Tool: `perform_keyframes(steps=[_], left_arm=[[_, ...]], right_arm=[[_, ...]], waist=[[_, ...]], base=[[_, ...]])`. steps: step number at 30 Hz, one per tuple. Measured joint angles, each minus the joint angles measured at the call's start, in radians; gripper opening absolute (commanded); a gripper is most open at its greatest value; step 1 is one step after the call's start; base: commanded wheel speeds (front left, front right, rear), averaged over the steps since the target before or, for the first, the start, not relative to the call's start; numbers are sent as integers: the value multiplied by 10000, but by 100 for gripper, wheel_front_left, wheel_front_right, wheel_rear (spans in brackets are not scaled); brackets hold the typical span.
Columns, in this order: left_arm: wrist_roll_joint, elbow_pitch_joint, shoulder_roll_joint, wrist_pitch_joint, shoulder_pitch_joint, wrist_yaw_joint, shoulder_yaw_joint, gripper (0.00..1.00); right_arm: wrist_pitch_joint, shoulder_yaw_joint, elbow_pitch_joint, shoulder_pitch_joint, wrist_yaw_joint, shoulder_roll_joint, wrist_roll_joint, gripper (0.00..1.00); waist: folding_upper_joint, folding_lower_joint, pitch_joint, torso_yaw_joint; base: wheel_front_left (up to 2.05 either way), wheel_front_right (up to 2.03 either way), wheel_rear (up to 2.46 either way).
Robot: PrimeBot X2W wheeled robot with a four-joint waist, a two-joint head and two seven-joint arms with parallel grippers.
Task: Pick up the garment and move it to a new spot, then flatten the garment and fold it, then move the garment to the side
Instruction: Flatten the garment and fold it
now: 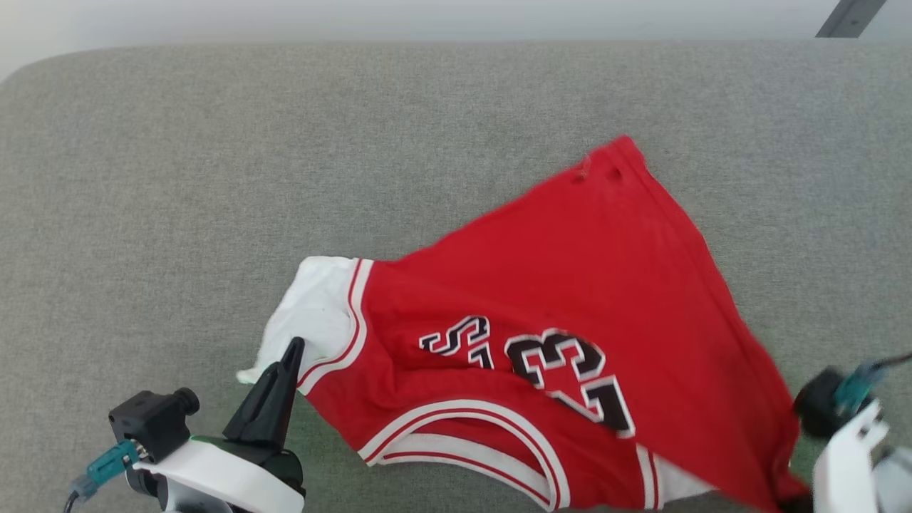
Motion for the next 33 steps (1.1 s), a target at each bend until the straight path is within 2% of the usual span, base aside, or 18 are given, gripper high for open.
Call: perform_keyframes(steps=[7, 8, 9, 11, 15, 20, 23, 27, 33], left_arm=[[-6, -115, 15, 71, 130, 59, -82, 0], [-6, -134, 23, 88, 144, 88, -82, 0], [-6, -144, 33, 90, 154, 90, -92, 0], [-6, -173, 40, 94, 157, 102, -109, 0], [-6, -217, 52, 102, 198, 132, -127, 0], [-6, -311, 15, 127, 190, 142, -219, 0], [-2, -307, -52, 132, 118, 82, -295, 0], [40, -199, -178, 128, -107, -17, -403, 0], [54, 69, -318, 77, -355, -182, -456, 0]], right_arm=[[479, -102, -1072, 1106, 0, 589, -332, 0], [481, -173, -1118, 1126, -2, 631, -378, 11], [426, -293, -1164, 1134, 0, 675, -506, 11], [178, -713, -1162, 1123, 0, 857, -784, 99], [-63, -1906, -1304, 1169, -2, 1233, -775, 100], [130, -3561, -1785, 766, -2, 1020, -903, 100], [109, -4136, -1791, -59, -2, 976, -1101, 100], [-144, -3841, -1438, -1456, -2, 1058, -1421, 100], [-696, -2075, 299, -3936, 0, 1630, -1964, 100]], waist=[[0, 0, -109, -98], [0, 0, -118, -112], [0, 0, -123, -122], [0, 0, -122, -124], [0, 0, -119, -105], [0, 0, -35, 32], [0, 0, 76, 185], [0, 0, 298, 448], [0, 1, 784, 803]], base=[[0, 0, 0], [0, 0, 0], [0, 0, 0], [0, 0, 0], [0, 0, 0], [0, 0, 0], [0, 0, 0], [0, 0, 0], [0, 0, 0]])
